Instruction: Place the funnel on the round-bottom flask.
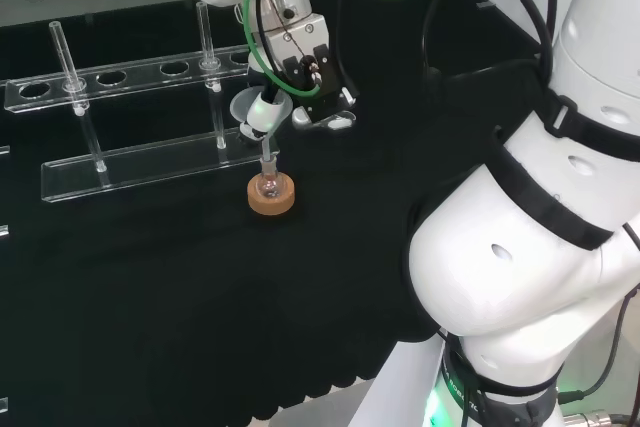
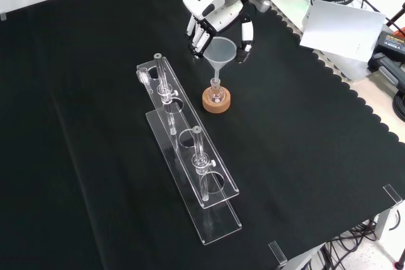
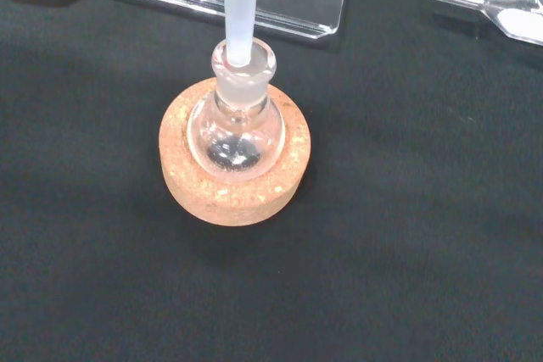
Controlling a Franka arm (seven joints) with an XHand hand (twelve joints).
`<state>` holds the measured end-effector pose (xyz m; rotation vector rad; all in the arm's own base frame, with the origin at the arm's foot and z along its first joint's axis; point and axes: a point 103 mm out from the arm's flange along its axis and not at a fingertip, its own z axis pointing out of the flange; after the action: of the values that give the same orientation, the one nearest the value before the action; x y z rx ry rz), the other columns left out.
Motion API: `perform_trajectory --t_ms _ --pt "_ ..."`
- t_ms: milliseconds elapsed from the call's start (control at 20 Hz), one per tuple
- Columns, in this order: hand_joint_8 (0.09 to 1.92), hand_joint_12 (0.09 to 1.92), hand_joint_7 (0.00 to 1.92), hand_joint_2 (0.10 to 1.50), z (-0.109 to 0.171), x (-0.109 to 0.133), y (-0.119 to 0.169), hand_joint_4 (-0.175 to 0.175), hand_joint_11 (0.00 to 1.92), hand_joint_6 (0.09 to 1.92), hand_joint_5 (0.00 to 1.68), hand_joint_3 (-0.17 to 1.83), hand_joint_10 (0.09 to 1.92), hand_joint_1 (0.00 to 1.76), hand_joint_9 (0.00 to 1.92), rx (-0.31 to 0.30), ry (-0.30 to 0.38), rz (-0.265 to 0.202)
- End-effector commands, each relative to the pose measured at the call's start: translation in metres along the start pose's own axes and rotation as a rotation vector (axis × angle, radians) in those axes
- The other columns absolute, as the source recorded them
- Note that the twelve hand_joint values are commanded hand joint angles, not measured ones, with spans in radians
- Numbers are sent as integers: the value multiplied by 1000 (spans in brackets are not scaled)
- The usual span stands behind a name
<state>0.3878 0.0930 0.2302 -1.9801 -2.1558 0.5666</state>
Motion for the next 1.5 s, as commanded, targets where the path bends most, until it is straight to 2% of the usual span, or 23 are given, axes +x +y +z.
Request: perform_trajectory --t_ms 50,300,900,1500 --pt "682 1182 690 819 9 -3 5 7 722 707 719 548 354 709 1060 6 -3 -2" --pt "682 1182 690 819 10 -1 5 7 722 708 720 549 357 709 1058 9 0 1" --pt "683 1183 689 818 34 -7 15 6 722 708 719 550 363 709 1054 30 28 -1" --pt "682 1183 681 817 37 -1 17 1 718 705 702 551 364 707 1038 43 25 -4"
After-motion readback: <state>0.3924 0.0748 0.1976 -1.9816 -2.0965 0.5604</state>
